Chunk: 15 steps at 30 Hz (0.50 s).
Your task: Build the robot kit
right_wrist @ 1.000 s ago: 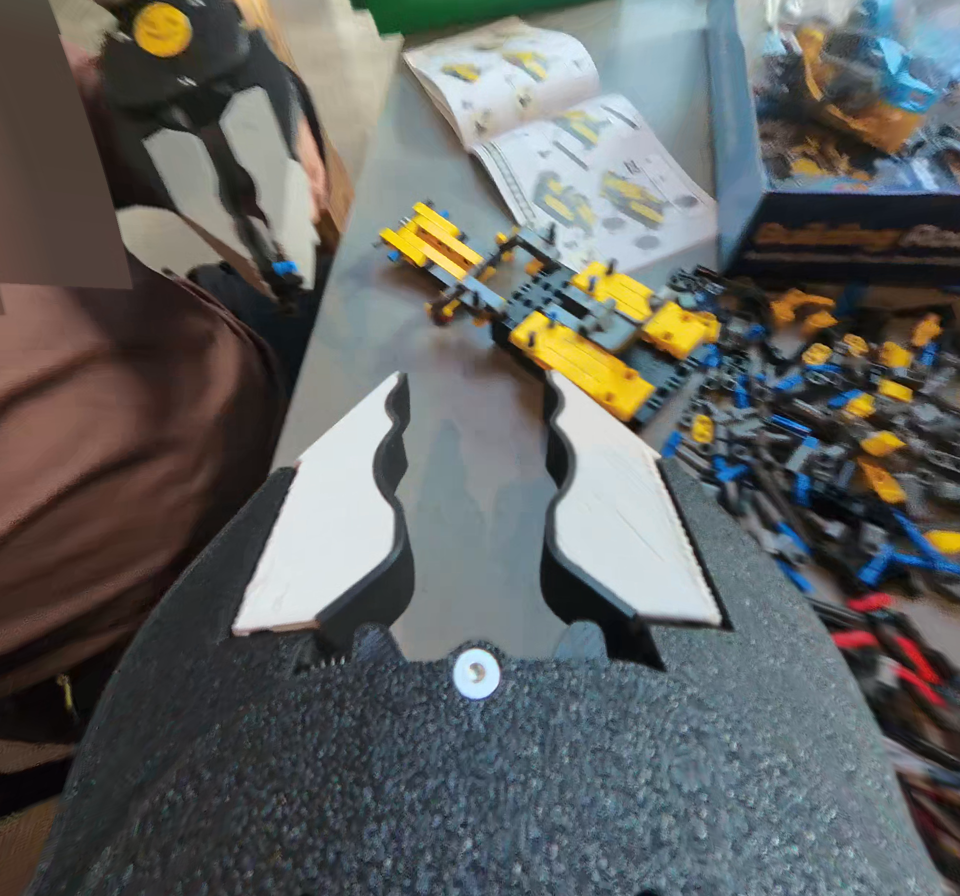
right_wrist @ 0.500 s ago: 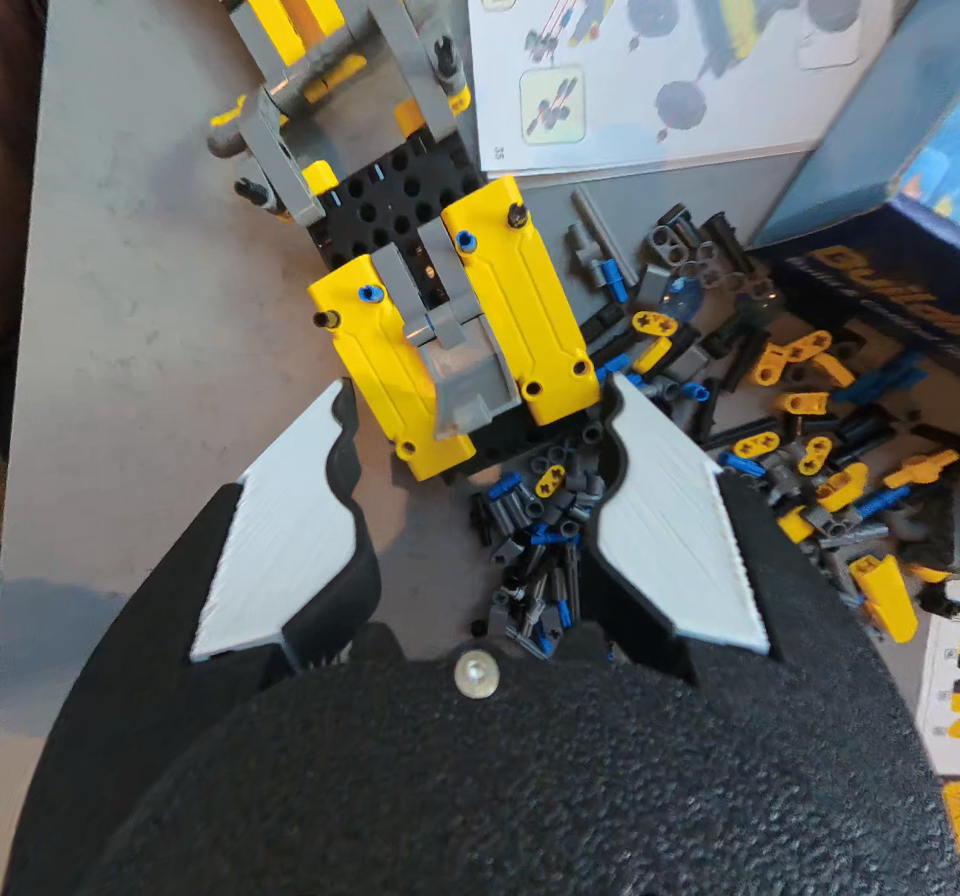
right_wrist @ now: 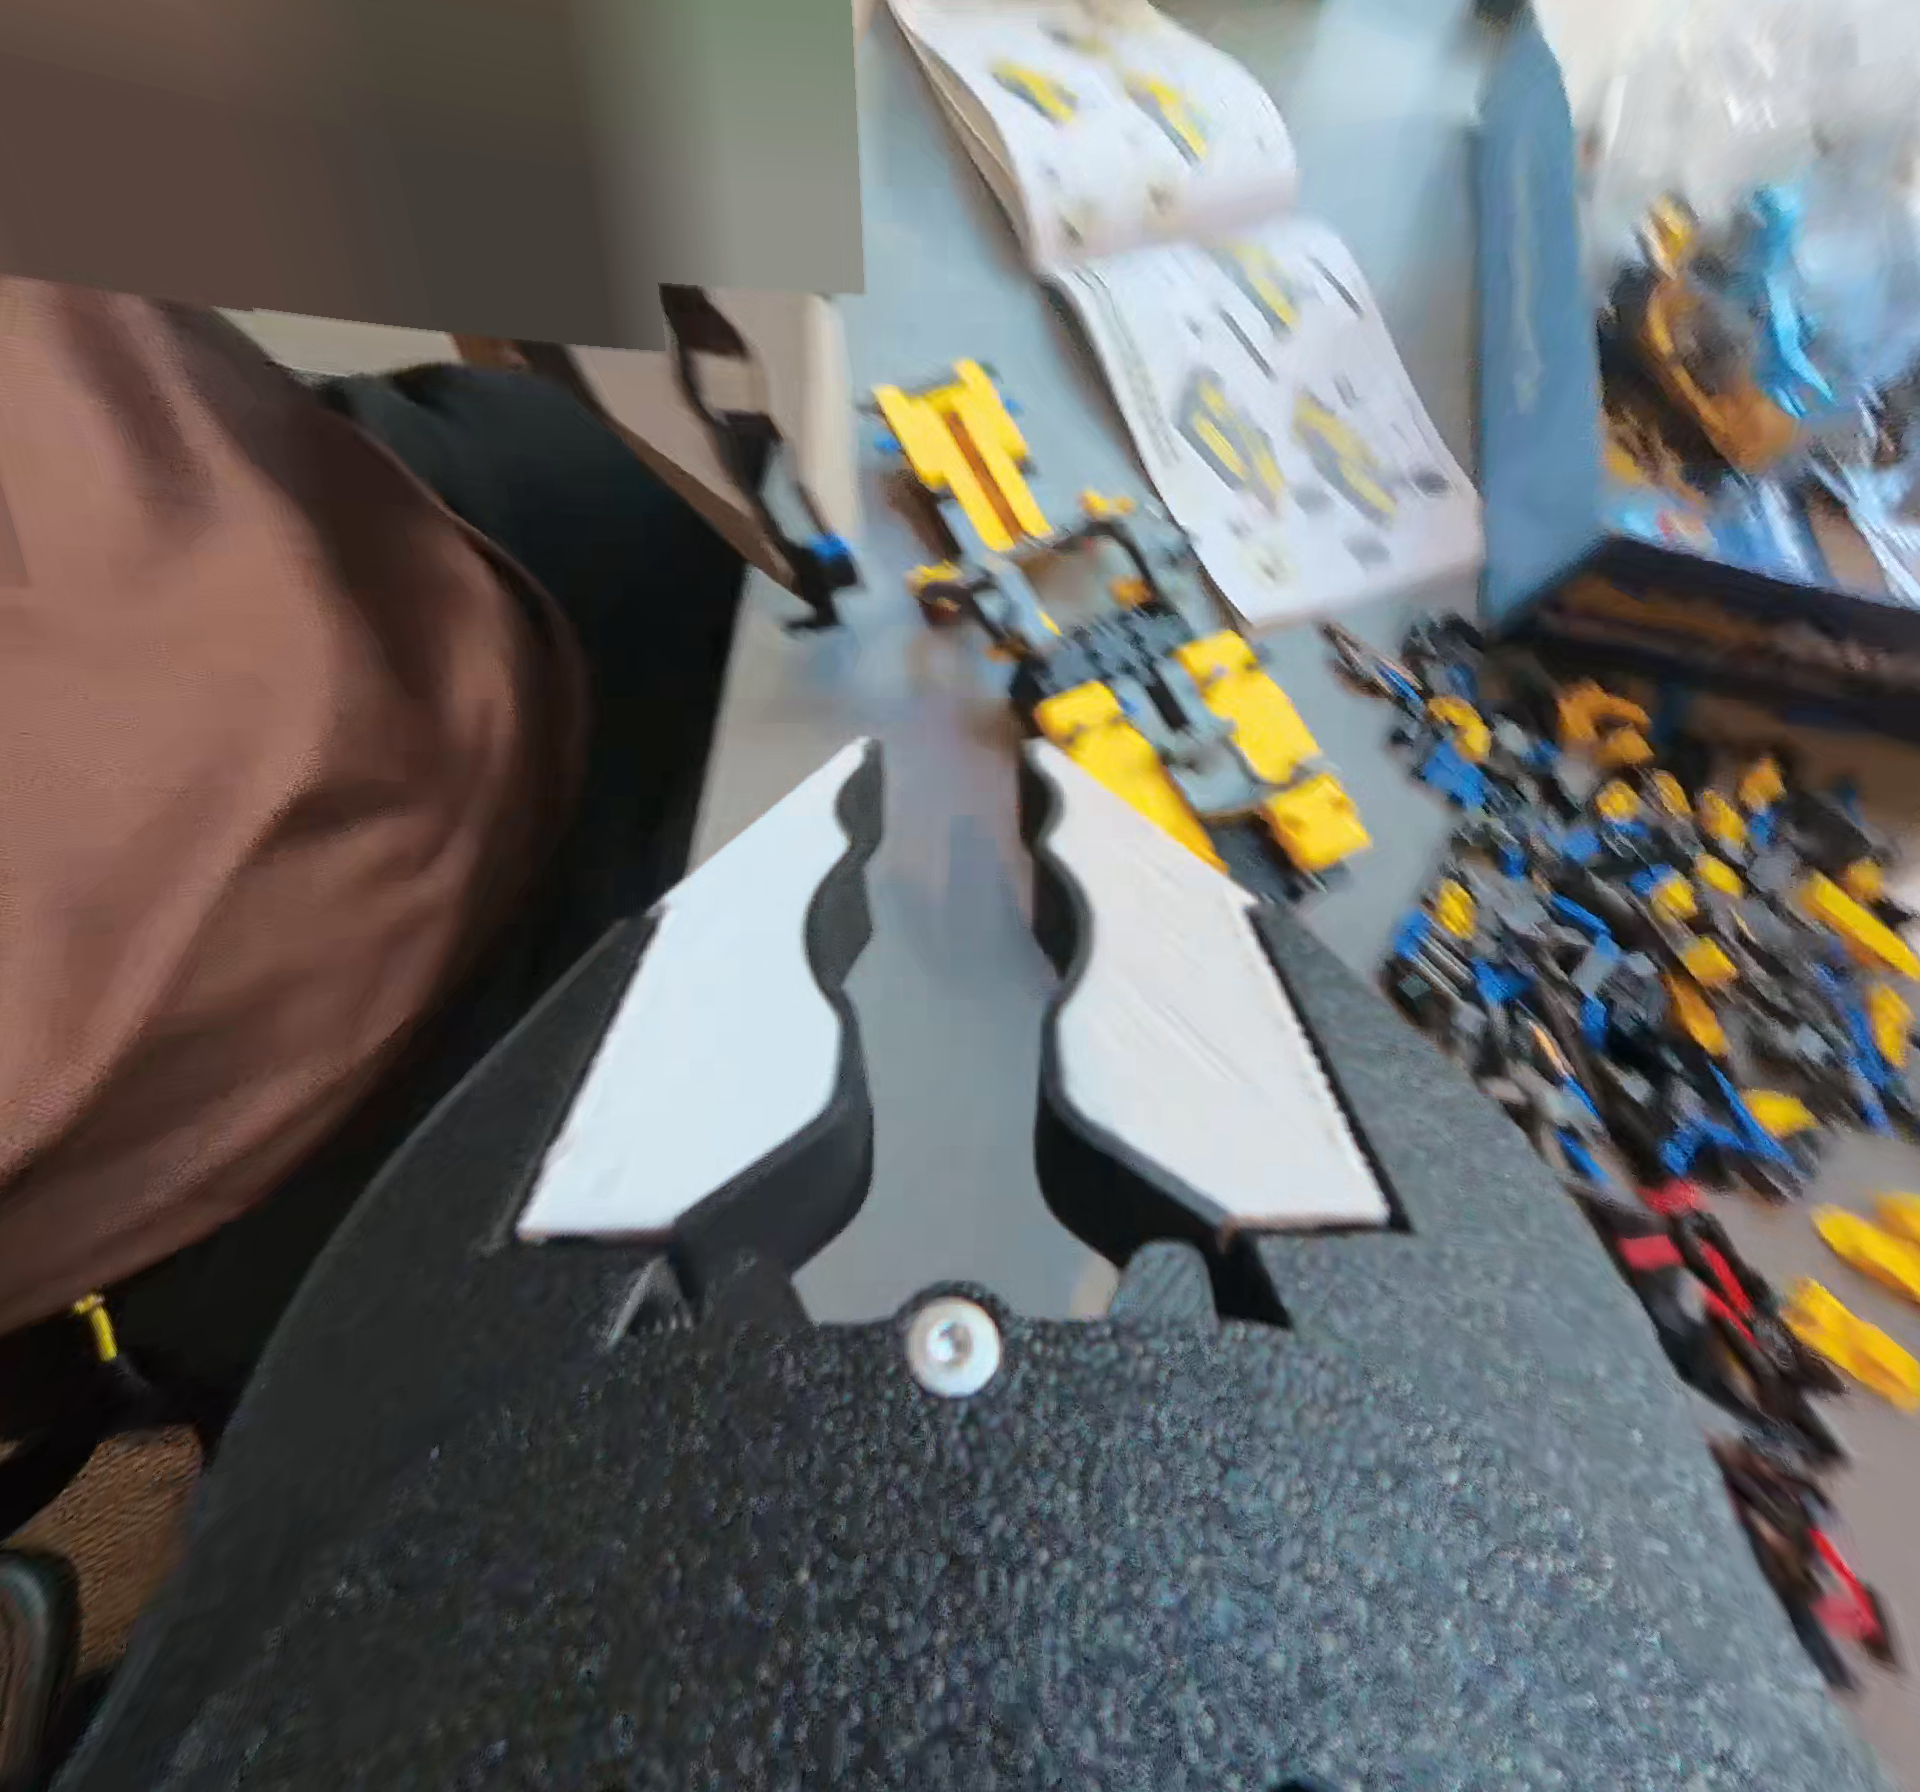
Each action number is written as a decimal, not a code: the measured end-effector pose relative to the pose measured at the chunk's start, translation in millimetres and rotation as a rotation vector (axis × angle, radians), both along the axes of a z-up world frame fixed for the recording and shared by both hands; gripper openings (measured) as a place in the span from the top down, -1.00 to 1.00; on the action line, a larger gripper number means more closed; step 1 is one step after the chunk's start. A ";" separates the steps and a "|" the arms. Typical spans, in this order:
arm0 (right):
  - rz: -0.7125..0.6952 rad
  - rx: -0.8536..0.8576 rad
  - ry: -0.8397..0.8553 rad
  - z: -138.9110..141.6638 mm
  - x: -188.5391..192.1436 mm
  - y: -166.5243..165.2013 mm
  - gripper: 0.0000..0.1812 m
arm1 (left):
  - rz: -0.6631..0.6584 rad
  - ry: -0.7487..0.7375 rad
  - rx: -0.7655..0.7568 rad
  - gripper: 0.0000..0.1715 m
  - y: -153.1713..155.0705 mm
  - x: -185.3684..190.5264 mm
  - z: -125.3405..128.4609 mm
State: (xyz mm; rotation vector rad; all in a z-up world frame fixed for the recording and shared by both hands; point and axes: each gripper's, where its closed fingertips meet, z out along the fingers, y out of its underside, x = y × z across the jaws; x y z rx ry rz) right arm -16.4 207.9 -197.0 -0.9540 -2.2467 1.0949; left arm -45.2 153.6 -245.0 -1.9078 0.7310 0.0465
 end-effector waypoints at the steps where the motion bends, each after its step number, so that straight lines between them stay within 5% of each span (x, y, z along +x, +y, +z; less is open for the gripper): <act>1: 0.022 -0.015 0.017 -2.6 2.2 -12.8 0.85 | -0.008 0.017 0.006 0.93 3.8 2.9 -0.4; 5: 0.061 -0.111 0.000 -18.6 -4.2 -37.3 0.88 | -0.014 0.046 0.021 0.93 14.0 9.1 -1.9; 10: 0.052 -0.068 -0.006 -35.7 -14.5 -36.3 0.64 | -0.003 0.063 -0.002 0.93 15.8 13.1 -6.9; 15: 0.068 0.038 0.029 -43.0 -19.0 -38.3 0.74 | 0.021 0.054 -0.025 0.93 18.2 11.3 -10.2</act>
